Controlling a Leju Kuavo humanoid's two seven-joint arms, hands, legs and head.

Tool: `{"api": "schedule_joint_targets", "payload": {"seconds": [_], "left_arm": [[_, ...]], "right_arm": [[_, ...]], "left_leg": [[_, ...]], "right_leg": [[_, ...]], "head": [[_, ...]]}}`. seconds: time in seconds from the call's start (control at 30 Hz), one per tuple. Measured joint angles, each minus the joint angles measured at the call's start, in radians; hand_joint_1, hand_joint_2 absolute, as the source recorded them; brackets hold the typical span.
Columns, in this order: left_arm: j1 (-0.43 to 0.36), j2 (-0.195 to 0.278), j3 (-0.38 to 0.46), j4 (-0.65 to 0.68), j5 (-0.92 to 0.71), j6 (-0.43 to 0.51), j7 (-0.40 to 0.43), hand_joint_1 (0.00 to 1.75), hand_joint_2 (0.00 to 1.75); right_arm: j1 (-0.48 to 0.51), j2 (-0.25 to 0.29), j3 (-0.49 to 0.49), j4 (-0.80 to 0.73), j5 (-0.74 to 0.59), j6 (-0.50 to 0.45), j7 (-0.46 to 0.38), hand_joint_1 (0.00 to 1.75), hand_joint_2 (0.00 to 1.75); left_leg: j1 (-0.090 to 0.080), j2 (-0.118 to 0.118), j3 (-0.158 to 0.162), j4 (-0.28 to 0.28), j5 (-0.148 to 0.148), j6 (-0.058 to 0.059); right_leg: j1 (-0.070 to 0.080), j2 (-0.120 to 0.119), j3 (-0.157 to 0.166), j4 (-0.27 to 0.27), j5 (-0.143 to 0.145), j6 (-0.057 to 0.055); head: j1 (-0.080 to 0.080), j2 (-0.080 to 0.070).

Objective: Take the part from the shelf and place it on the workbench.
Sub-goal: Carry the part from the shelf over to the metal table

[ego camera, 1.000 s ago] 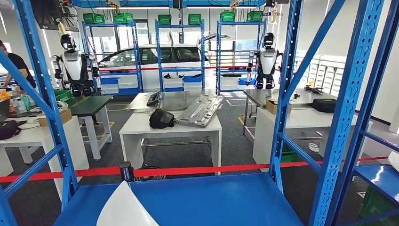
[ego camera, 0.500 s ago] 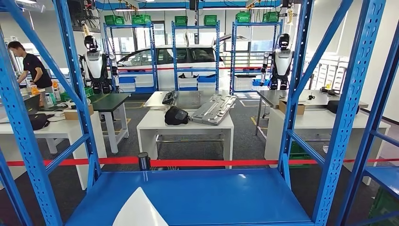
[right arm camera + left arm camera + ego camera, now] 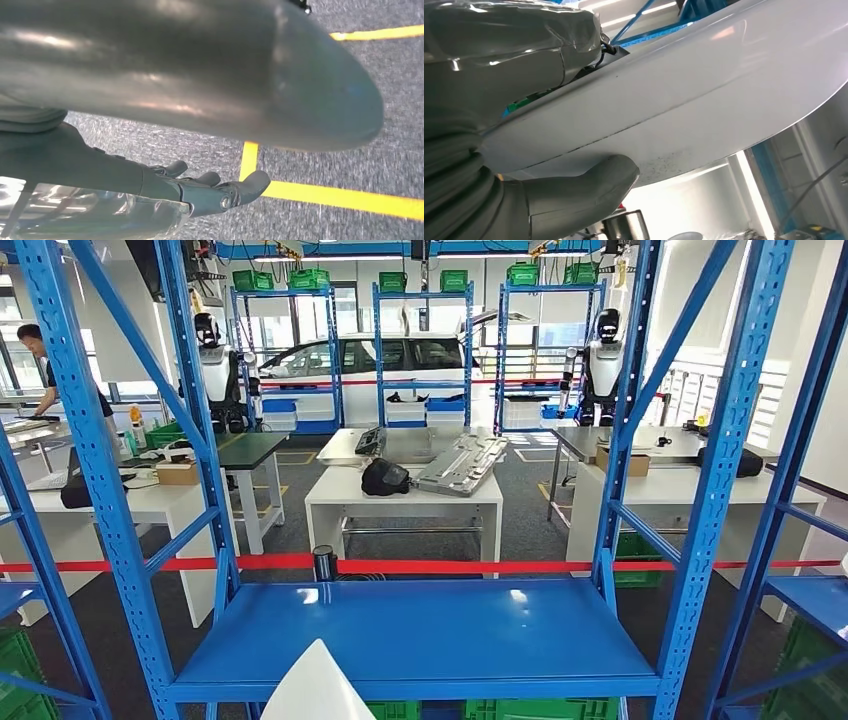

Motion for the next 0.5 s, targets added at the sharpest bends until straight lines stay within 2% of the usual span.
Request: {"api": "schedule_joint_targets", "payload": {"seconds": [0.07, 0.1, 0.13, 0.17, 0.2, 0.23, 0.27, 0.3, 0.33, 0.37, 0.4, 0.43, 0.47, 0.5], "left_arm": [[0.0, 0.002, -0.003, 0.0, -0.001, 0.003, 0.0, 1.75, 1.75], [0.0, 0.003, -0.004, 0.0, -0.001, 0.004, 0.0, 1.75, 1.75], [0.0, 0.005, -0.006, 0.0, -0.002, 0.005, 0.001, 1.75, 1.75], [0.0, 0.006, -0.007, 0.0, -0.002, 0.005, 0.001, 1.75, 1.75], [0.0, 0.008, -0.008, 0.0, -0.002, 0.006, 0.001, 1.75, 1.75], [0.0, 0.009, -0.009, 0.0, -0.002, 0.006, 0.001, 1.75, 1.75], [0.001, 0.011, -0.009, 0.0, -0.002, 0.006, 0.001, 1.75, 1.75], [0.001, 0.013, -0.01, 0.0, -0.002, 0.006, 0.002, 1.75, 1.75], [0.001, 0.015, -0.011, 0.0, -0.002, 0.006, 0.002, 1.75, 1.75], [0.001, 0.016, -0.012, 0.0, -0.002, 0.006, 0.002, 1.75, 1.75], [0.0, 0.017, -0.012, -0.001, -0.002, 0.006, 0.002, 1.75, 1.75], [0.0, 0.018, -0.012, -0.003, -0.002, 0.007, 0.003, 1.75, 1.75], [-0.001, 0.018, -0.012, -0.005, -0.002, 0.008, 0.003, 1.75, 1.75], [-0.001, 0.018, -0.012, -0.007, -0.002, 0.009, 0.003, 1.75, 1.75]], "right_arm": [[0.003, 0.002, 0.0, 0.0, 0.002, 0.002, 0.0, 0.0, 0.0], [0.003, 0.003, 0.0, 0.001, 0.003, 0.004, 0.0, 0.0, 0.0], [0.004, 0.004, 0.0, 0.001, 0.004, 0.005, 0.0, 0.0, 0.0], [0.003, 0.005, 0.0, 0.001, 0.006, 0.006, 0.0, 0.0, 0.0], [0.003, 0.005, 0.0, 0.001, 0.008, 0.008, 0.0, 0.0, 0.0], [0.004, 0.005, 0.0, 0.001, 0.009, 0.009, 0.0, 0.0, 0.0], [0.004, 0.005, 0.0, 0.001, 0.011, 0.01, -0.001, 0.0, 0.0], [0.004, 0.005, 0.0, 0.001, 0.013, 0.011, -0.001, 0.0, 0.0], [0.004, 0.005, 0.0, 0.002, 0.015, 0.011, -0.002, 0.0, 0.0], [0.004, 0.005, 0.0, 0.002, 0.016, 0.012, -0.003, 0.0, 0.0], [0.004, 0.008, 0.0, 0.003, 0.017, 0.012, -0.003, 0.0, 0.0], [0.004, 0.009, 0.0, 0.004, 0.018, 0.012, -0.003, 0.0, 0.0], [0.004, 0.011, 0.0, 0.006, 0.019, 0.011, -0.001, 0.0, 0.0], [0.004, 0.011, 0.0, 0.007, 0.021, 0.01, 0.001, 0.0, 0.0]], "left_leg": [[0.004, -0.001, -0.007, 0.005, 0.005, -0.011], [0.007, -0.002, -0.014, 0.018, -0.015, -0.018], [0.01, -0.002, -0.023, 0.048, -0.053, -0.024], [0.013, -0.002, -0.036, 0.096, -0.106, -0.029], [0.015, -0.002, -0.049, 0.158, -0.159, -0.034], [0.017, -0.002, -0.059, 0.222, -0.195, -0.037], [0.019, -0.002, -0.06, 0.269, -0.208, -0.038], [0.019, -0.002, -0.048, 0.287, -0.199, -0.037], [0.019, -0.002, -0.018, 0.268, -0.174, -0.034], [0.018, -0.003, 0.029, 0.215, -0.149, -0.027], [0.015, -0.002, 0.084, 0.141, -0.141, -0.017], [0.011, -0.002, 0.136, 0.065, -0.144, -0.009], [0.006, -0.002, 0.17, 0.01, -0.153, -0.002], [0.001, -0.002, 0.187, -0.022, -0.163, 0.004]], "right_leg": [[-0.001, -0.002, -0.016, 0.001, 0.009, -0.018], [-0.002, -0.005, -0.023, 0.001, 0.019, -0.027], [-0.003, -0.007, -0.033, 0.0, 0.029, -0.035], [-0.002, -0.009, -0.043, 0.001, 0.04, -0.04], [-0.001, -0.01, -0.055, 0.001, 0.051, -0.043], [0.001, -0.011, -0.068, 0.002, 0.063, -0.044], [0.002, -0.011, -0.082, 0.003, 0.075, -0.043], [0.004, -0.011, -0.097, 0.004, 0.086, -0.042], [0.006, -0.011, -0.111, 0.005, 0.097, -0.041], [0.007, -0.011, -0.122, 0.005, 0.106, -0.039], [0.009, -0.011, -0.13, 0.005, 0.115, -0.037], [0.01, -0.011, -0.136, 0.005, 0.124, -0.033], [0.009, -0.011, -0.139, 0.003, 0.133, -0.027], [0.006, -0.012, -0.142, 0.002, 0.142, -0.02]], "head": [[-0.002, 0.0], [-0.003, -0.001], [-0.003, -0.001], [-0.004, -0.001], [-0.005, -0.001], [-0.006, -0.001], [-0.007, -0.001], [-0.007, -0.001], [-0.008, -0.001], [-0.009, -0.001], [-0.009, -0.001], [-0.009, -0.001], [-0.008, -0.001], [-0.009, -0.001]]}}
